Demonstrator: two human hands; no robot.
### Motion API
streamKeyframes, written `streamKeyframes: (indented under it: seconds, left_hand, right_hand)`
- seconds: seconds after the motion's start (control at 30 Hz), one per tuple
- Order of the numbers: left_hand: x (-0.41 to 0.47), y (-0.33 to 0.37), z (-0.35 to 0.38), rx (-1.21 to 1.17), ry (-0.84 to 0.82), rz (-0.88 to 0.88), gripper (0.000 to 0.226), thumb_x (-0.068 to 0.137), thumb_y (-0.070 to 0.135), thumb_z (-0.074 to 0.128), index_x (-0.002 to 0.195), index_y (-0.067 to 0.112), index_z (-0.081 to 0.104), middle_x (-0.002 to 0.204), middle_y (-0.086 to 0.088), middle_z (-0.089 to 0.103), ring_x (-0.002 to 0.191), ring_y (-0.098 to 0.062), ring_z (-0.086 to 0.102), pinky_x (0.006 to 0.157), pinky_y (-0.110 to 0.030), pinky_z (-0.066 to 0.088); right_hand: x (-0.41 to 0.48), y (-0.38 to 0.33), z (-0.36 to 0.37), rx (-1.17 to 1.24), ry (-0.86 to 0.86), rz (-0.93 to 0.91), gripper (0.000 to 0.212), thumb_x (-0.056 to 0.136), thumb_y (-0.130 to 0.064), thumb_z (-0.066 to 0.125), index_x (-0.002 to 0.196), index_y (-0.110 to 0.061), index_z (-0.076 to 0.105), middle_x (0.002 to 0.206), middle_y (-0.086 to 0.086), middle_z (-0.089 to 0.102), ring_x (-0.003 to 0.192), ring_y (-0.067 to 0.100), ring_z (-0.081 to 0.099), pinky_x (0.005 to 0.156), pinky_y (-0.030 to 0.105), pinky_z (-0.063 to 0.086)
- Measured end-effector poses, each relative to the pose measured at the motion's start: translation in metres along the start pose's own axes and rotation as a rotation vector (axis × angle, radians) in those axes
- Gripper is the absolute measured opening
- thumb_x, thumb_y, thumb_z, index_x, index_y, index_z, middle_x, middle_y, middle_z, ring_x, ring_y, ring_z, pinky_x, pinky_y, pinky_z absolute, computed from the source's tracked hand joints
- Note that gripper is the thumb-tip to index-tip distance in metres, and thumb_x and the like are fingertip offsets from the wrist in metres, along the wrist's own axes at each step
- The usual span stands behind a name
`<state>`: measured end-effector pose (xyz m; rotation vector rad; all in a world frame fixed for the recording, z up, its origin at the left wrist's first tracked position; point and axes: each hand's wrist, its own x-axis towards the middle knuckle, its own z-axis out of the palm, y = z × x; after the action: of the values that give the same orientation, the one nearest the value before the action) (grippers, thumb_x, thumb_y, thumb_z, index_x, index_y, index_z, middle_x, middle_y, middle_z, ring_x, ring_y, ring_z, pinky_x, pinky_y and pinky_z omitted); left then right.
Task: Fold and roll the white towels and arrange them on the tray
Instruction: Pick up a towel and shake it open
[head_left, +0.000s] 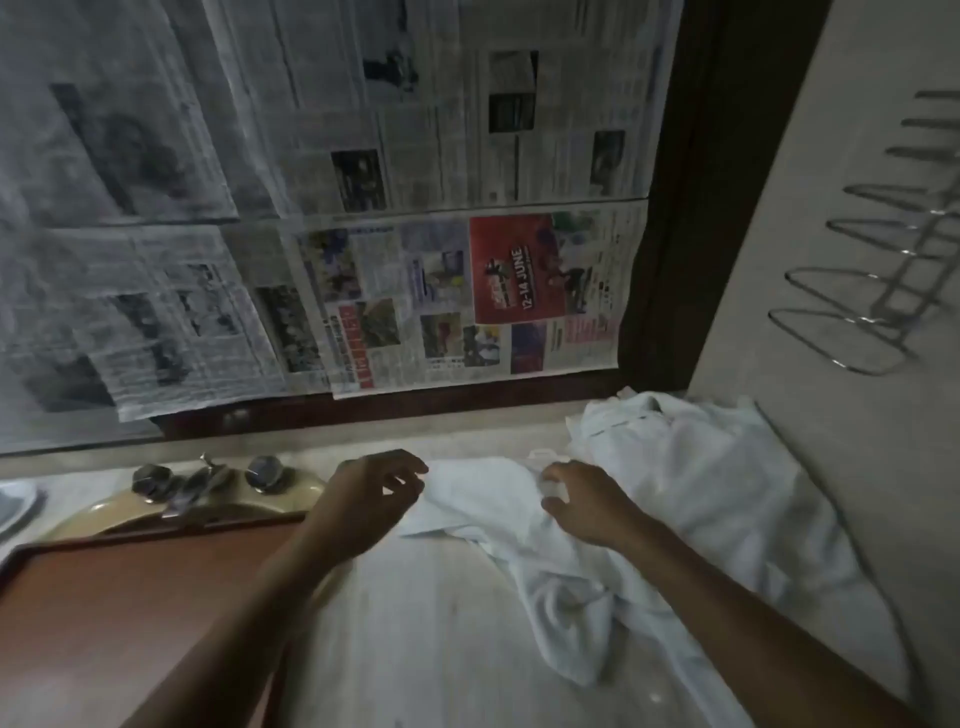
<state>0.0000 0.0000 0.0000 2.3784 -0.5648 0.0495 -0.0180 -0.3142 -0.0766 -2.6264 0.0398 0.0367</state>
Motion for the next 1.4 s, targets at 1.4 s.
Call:
streamKeyframes:
  seconds: [1.4]
  left_hand:
    - [-0.103, 0.047, 0.110, -0.517, 0.037, -0.648, 0.028, 0.085, 0.019, 0.072, 0.109, 0.033, 0.069, 0.097, 0.015, 0.075, 0.086, -0.008, 0.072, 0.073, -0.033, 0.056]
  right_hand:
    - [-0.043, 0.211, 0.047, -0.734, -0.020, -0.173, 0.052, 0.084, -0.045, 0.072, 0.131, -0.022, 0.068, 0.152, 0.010, 0.052, 0.141, 0.040, 0.042, 0.118, 0.062, 0.020]
